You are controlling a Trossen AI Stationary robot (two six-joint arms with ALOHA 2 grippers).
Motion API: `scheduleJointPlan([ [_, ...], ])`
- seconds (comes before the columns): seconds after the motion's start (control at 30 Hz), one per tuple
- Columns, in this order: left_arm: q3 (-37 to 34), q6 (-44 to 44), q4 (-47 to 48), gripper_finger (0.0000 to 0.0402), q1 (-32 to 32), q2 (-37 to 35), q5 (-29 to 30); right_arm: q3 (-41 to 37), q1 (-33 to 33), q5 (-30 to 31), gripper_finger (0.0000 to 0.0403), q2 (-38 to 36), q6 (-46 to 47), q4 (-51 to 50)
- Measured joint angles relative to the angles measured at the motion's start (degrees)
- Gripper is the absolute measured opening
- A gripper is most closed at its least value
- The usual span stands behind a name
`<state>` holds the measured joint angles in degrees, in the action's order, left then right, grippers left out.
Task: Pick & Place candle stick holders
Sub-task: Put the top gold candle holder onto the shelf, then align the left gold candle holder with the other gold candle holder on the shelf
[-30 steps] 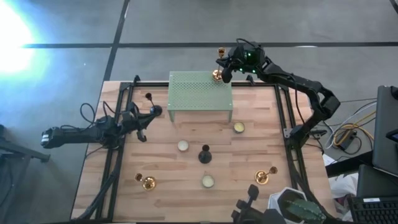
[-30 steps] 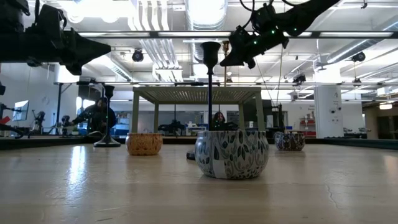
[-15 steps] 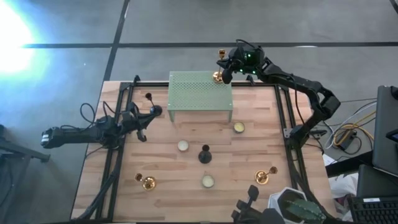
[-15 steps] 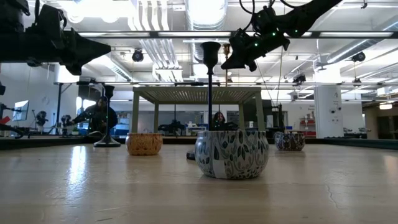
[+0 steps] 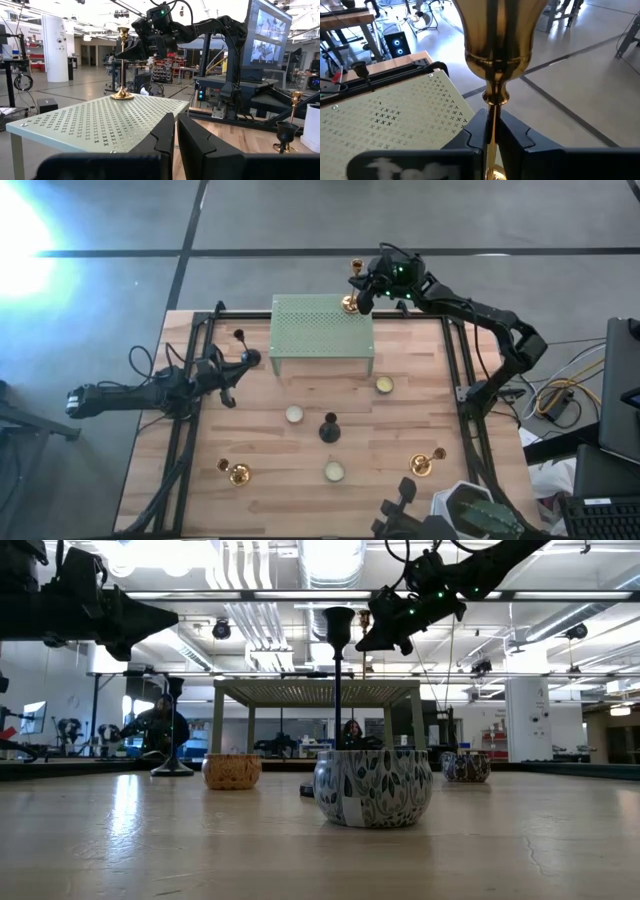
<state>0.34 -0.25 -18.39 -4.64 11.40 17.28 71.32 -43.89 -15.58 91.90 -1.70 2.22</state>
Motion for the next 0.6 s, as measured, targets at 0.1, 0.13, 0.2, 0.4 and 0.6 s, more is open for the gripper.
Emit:
scheduleJointPlan([
  [0.1,0.0,0.0,0.0,0.0025,0.0,0.0,0.0,0.4,0.0,0.0,0.0067,0.0,-0.1,0.0],
  [0.13,0.0,0.0,0.0,0.0025,0.0,0.0,0.0,0.4,0.0,0.0,0.0078,0.0,-0.1,0.1],
  [0.2,0.0,0.0,0.0,0.0025,0.0,0.0,0.0,0.5,0.0,0.0,0.0099,0.0,-0.2,0.1],
  [0.4,0.0,0.0,0.0,0.0025,0.0,0.0,0.0,0.5,0.0,0.1,0.0164,0.0,-0.4,-0.4],
  [0.6,0.0,0.0,0.0,0.0025,0.0,0.0,0.0,0.5,0.0,0.1,0.0217,0.0,-0.4,-0.4],
])
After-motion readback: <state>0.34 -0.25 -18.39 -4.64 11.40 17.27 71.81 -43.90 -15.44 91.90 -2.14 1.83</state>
